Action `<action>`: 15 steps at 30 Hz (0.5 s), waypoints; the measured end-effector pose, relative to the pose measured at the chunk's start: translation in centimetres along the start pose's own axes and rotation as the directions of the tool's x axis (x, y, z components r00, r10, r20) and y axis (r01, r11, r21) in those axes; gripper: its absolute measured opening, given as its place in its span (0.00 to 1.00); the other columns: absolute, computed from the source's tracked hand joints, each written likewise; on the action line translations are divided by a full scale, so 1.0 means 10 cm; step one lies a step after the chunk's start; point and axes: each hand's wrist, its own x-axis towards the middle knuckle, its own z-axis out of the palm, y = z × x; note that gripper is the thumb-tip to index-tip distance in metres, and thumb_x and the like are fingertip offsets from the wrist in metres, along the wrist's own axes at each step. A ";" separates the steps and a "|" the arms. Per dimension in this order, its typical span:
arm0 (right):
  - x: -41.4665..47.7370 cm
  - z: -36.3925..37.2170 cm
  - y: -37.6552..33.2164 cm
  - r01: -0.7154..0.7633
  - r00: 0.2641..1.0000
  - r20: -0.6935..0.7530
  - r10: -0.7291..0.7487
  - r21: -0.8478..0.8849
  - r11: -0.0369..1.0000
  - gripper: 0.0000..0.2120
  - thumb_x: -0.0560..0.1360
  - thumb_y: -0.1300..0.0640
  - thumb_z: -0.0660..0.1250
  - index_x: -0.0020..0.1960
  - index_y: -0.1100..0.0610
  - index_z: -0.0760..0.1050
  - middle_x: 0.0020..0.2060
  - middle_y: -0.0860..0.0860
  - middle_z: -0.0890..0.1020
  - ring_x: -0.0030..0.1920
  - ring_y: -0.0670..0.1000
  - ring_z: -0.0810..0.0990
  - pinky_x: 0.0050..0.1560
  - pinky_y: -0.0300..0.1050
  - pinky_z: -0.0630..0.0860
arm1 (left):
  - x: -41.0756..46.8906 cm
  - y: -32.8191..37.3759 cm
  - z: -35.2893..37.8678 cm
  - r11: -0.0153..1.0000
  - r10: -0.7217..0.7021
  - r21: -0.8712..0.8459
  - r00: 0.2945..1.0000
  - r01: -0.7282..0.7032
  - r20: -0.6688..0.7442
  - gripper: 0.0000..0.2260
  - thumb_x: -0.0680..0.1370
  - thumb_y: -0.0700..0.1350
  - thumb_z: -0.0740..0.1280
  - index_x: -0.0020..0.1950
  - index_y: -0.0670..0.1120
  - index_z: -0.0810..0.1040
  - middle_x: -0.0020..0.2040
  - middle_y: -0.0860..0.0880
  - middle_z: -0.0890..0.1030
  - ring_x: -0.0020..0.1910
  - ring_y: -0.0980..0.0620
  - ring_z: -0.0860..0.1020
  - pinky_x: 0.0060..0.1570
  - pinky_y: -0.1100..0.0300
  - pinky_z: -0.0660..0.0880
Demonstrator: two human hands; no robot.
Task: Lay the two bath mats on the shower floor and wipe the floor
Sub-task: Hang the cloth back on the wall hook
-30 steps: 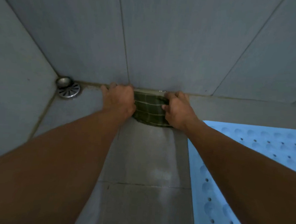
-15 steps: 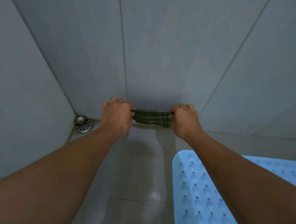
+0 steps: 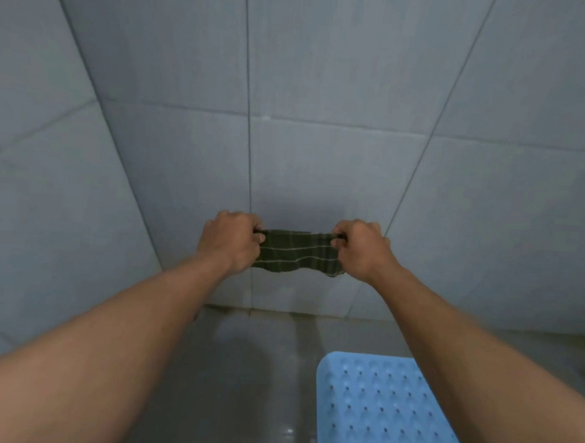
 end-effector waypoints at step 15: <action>-0.26 -1.91 -0.74 -0.062 0.997 -0.030 0.066 0.115 0.991 0.06 0.79 0.53 0.63 0.47 0.44 0.76 0.53 0.55 0.82 0.60 0.60 0.76 0.64 0.60 0.72 | 0.14 0.72 -2.08 0.984 0.107 -0.150 0.992 -0.096 0.064 0.05 0.80 0.48 0.65 0.47 0.55 0.79 0.48 0.51 0.81 0.49 0.49 0.78 0.44 0.58 0.71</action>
